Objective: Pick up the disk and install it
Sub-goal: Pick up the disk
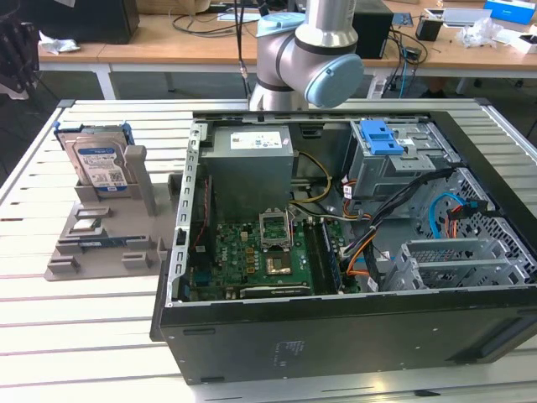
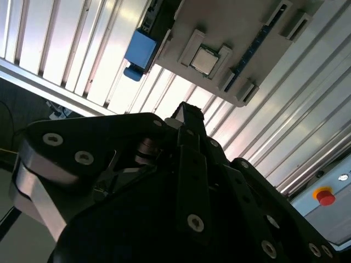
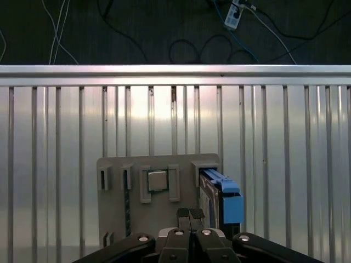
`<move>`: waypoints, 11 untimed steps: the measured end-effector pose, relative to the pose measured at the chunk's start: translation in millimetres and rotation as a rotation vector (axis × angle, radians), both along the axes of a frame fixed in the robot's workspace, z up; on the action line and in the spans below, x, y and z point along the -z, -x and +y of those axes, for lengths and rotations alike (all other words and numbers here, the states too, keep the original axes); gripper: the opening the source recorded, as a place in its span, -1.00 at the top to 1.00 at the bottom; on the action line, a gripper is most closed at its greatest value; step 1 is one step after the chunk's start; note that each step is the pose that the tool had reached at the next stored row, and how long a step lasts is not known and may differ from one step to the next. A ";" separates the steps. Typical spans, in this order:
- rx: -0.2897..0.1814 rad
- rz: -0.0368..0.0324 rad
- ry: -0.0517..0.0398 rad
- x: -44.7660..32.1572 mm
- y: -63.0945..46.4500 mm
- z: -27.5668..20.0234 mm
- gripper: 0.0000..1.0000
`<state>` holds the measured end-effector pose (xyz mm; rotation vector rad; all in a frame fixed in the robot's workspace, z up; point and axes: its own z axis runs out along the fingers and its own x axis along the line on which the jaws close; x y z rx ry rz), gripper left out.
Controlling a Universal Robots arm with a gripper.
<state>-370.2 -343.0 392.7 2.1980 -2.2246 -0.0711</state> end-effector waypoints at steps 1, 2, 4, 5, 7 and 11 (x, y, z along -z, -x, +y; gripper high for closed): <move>0.000 0.0000 0.0000 0.0 0.0 0.0 0.77; 0.000 0.0000 0.0001 0.0 0.0 0.0 0.66; 0.001 0.0000 0.0002 0.0 0.0 0.0 0.54; 0.001 0.0000 0.0002 0.0 0.0 0.0 0.41; 0.002 0.0000 0.0003 0.0 0.0 0.0 0.29; 0.002 0.0000 0.0004 0.0 0.0 0.0 0.04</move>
